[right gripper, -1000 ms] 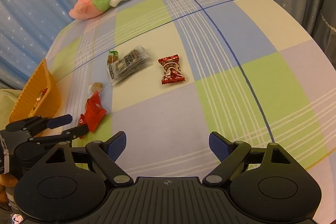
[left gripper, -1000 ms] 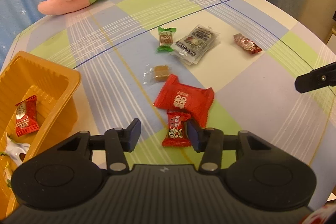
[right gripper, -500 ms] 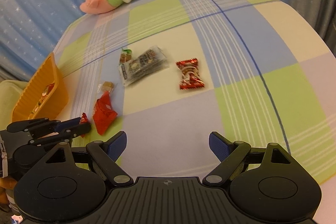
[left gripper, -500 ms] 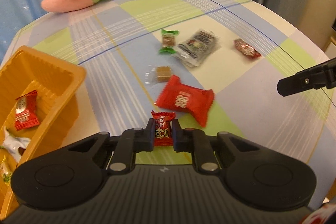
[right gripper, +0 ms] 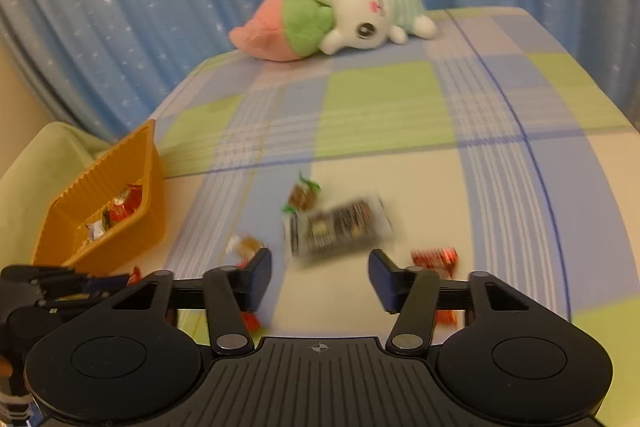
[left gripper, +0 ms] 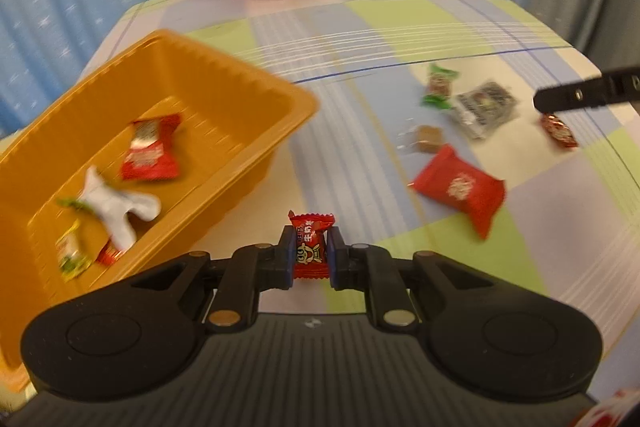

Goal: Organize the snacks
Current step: 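Grasp the green-tagged clear snack packet with the right tool, then drop the red candy into the tray while the right tool drops the green-tagged packet in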

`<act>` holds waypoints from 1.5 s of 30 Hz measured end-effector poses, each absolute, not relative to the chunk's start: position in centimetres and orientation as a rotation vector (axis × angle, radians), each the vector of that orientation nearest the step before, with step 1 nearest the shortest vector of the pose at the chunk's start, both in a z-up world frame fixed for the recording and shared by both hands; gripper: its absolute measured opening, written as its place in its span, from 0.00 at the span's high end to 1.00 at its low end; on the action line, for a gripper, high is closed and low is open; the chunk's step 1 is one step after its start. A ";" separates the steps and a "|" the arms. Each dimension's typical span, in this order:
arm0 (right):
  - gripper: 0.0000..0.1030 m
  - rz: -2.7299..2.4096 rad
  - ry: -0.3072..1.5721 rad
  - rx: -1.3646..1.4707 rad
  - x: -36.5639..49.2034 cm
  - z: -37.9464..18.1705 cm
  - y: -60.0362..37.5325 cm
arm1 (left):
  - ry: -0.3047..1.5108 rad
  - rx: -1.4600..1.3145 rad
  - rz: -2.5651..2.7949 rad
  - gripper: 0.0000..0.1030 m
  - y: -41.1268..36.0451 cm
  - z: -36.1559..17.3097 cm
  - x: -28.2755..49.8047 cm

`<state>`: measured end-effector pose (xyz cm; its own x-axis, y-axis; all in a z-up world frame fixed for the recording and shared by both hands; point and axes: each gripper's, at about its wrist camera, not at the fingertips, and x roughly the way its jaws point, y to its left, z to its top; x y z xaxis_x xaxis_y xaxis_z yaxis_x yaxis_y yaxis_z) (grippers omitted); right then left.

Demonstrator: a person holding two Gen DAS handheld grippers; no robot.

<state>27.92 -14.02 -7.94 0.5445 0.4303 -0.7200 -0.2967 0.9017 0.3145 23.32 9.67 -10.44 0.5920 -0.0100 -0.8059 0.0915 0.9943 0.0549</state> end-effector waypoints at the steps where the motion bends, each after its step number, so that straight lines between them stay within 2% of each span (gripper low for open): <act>1: 0.54 0.455 0.892 0.158 28.6 -8.0 -13.8 | 0.938 0.084 -0.042 0.86 10.0 -10.4 23.1; 20: 0.57 0.570 0.944 0.030 37.1 -12.1 -9.9 | 0.997 -0.068 0.189 0.86 14.3 -10.4 20.1; 22: 0.62 0.580 0.950 0.017 37.3 -12.4 -9.6 | 0.999 -0.071 0.195 0.86 14.4 -10.3 19.9; 24: 0.71 0.593 0.958 0.004 37.3 -12.6 -9.4 | 1.000 -0.075 0.200 0.86 14.5 -10.3 19.8; 33: 0.84 0.604 0.928 0.002 36.5 -12.4 -9.4 | 0.985 -0.084 0.197 0.86 14.2 -9.7 19.6; 45: 0.85 0.621 0.859 0.115 34.3 -8.7 -9.8 | 0.915 -0.095 0.161 0.86 13.9 -7.3 18.7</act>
<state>34.31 -9.81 -8.74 0.4899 0.5545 -0.6727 -0.4648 0.8190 0.3366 18.70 13.94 -7.29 0.5988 0.0985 -0.7948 -0.1792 0.9837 -0.0130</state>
